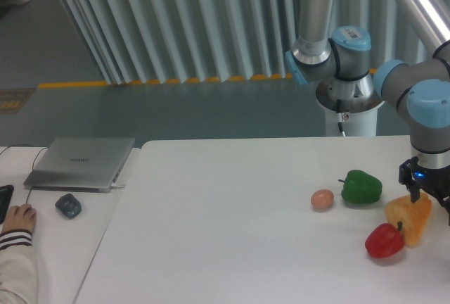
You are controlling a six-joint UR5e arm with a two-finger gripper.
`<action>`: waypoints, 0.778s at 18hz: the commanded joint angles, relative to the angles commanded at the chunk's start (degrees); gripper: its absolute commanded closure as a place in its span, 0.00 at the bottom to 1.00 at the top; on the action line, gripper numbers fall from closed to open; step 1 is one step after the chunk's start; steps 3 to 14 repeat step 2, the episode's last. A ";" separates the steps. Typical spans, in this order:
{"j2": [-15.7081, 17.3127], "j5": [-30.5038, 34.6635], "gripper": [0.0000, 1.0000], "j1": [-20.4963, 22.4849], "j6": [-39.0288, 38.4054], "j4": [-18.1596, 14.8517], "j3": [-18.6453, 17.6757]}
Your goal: Place the triangular bread on the table
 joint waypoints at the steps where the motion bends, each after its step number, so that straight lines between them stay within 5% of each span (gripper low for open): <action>1: 0.00 -0.96 0.00 0.00 0.00 0.00 0.00; 14: -0.09 -1.58 0.00 0.00 -0.09 0.09 0.00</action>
